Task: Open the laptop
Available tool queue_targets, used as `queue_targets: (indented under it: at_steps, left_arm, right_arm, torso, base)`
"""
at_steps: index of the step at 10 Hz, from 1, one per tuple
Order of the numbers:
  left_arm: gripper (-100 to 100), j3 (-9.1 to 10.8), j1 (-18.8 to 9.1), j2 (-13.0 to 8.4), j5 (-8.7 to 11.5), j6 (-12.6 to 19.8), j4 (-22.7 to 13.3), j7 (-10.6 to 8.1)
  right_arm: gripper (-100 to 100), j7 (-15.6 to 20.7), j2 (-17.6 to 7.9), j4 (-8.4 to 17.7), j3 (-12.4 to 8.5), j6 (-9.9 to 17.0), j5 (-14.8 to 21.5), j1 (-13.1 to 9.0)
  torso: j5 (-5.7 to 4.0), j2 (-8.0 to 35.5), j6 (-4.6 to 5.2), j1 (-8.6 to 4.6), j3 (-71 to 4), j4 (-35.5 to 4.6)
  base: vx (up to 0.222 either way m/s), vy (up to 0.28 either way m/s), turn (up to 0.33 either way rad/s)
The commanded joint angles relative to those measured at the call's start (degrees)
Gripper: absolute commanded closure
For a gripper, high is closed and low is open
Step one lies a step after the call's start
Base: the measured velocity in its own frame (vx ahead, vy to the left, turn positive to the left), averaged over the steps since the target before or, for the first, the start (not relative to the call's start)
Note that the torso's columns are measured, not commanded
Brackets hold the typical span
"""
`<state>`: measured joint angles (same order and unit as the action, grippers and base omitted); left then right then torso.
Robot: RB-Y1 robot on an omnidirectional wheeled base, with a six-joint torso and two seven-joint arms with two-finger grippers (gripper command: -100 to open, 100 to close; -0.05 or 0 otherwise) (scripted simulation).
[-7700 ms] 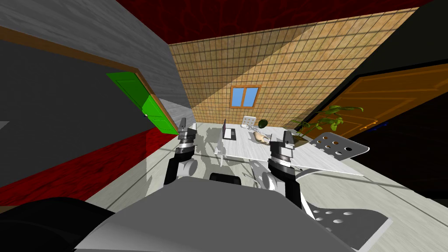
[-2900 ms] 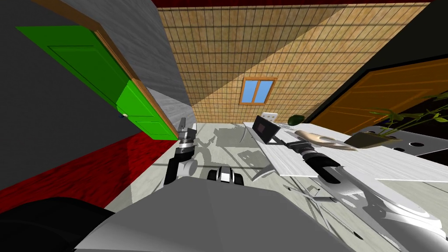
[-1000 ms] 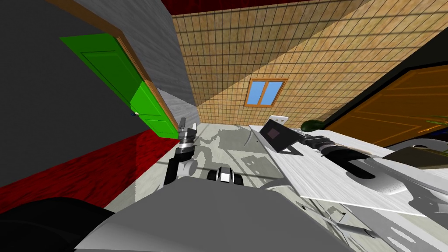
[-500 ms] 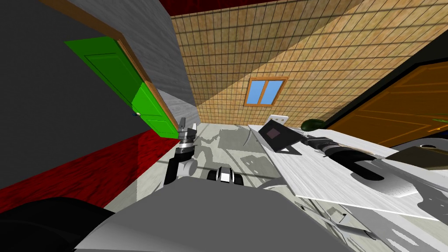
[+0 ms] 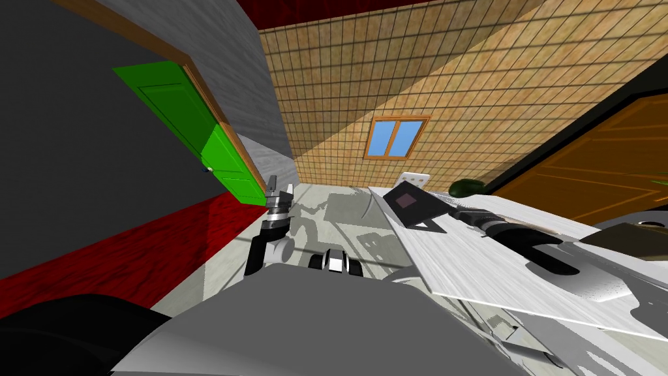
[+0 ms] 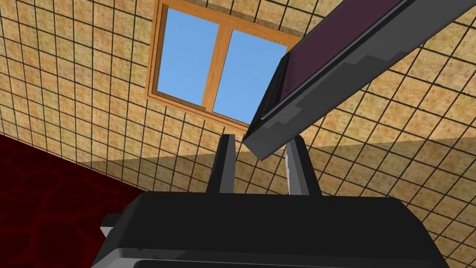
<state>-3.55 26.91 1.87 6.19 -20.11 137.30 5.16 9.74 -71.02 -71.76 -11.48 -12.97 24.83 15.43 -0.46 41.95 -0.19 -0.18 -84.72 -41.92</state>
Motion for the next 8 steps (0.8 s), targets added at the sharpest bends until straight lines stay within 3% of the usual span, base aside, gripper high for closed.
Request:
queue_targets:
  at_steps: [1,3,5,8]
  left_arm:
    - [0,0.0,0.0,0.0,0.0,0.0,0.0,0.0]
    - [0,0.0,0.0,0.0,0.0,0.0,0.0,0.0]
    - [0,0.0,0.0,0.0,0.0,0.0,0.0,0.0]
    - [0,0.0,0.0,0.0,0.0,0.0,0.0,0.0]
  right_arm:
    - [100,-3.24,0.16,1.16,1.94,-1.28,-2.08,0.42]
    - [100,-6.04,0.02,2.1,3.02,-2.19,-4.03,0.8]
    - [100,-5.88,-0.48,1.34,1.97,-1.41,-4.01,1.15]
    - [100,-9.42,2.29,3.92,3.45,-4.6,-7.15,1.41]
  torso:
    - [0.03,-0.02,-0.02,0.06,-0.01,0.01]
    - [-0.07,-0.02,-0.08,-0.08,0.0,0.03]
    - [-0.07,-0.11,0.04,-0.1,-0.06,0.04]
    - [0.02,-0.1,-0.19,-0.22,-0.06,-0.05]
  base:
    - [-0.007,-0.078,0.054]
    - [-0.013,-0.103,0.05]
    - [-0.005,-0.04,0.009]
    - [-0.009,-0.105,0.081]
